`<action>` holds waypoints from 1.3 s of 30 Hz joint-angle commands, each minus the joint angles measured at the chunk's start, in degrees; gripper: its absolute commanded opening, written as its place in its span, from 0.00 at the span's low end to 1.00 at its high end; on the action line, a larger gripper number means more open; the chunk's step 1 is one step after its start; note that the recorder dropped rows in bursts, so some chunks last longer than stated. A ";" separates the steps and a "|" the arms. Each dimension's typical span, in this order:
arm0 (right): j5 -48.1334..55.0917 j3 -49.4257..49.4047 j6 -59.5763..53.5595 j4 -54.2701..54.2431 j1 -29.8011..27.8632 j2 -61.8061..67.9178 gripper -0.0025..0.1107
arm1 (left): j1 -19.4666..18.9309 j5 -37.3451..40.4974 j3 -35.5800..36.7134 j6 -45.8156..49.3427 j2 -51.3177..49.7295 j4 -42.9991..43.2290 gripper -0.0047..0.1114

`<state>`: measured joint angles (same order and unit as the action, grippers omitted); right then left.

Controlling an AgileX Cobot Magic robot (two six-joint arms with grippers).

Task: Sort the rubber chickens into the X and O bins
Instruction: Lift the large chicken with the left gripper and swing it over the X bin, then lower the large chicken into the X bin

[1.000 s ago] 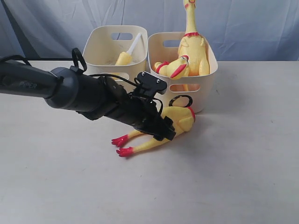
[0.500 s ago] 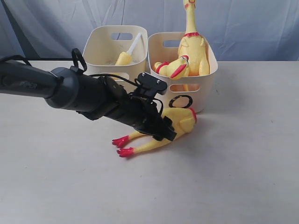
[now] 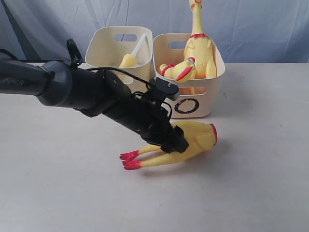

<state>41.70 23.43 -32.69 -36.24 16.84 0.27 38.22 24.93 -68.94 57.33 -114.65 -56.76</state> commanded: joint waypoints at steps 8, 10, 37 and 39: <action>0.08 -0.14 -0.28 -0.23 -0.09 -0.27 0.02 | 0.23 10.35 -0.07 -32.25 10.50 34.65 0.04; 0.08 -0.14 -0.28 -0.23 -0.09 -0.27 0.02 | 0.23 12.64 -0.07 -38.64 13.29 42.26 0.04; 0.19 -0.14 -0.28 -0.23 -0.09 -0.27 0.02 | -14.73 -26.10 -3.33 -101.17 21.97 94.68 0.04; 0.19 -0.14 -0.28 -0.23 -0.09 -0.27 0.02 | -14.73 -27.56 -4.98 -101.17 20.36 94.68 0.04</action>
<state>41.70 23.43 -32.69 -36.35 16.84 0.27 23.77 1.65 -71.99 -42.98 -92.65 37.39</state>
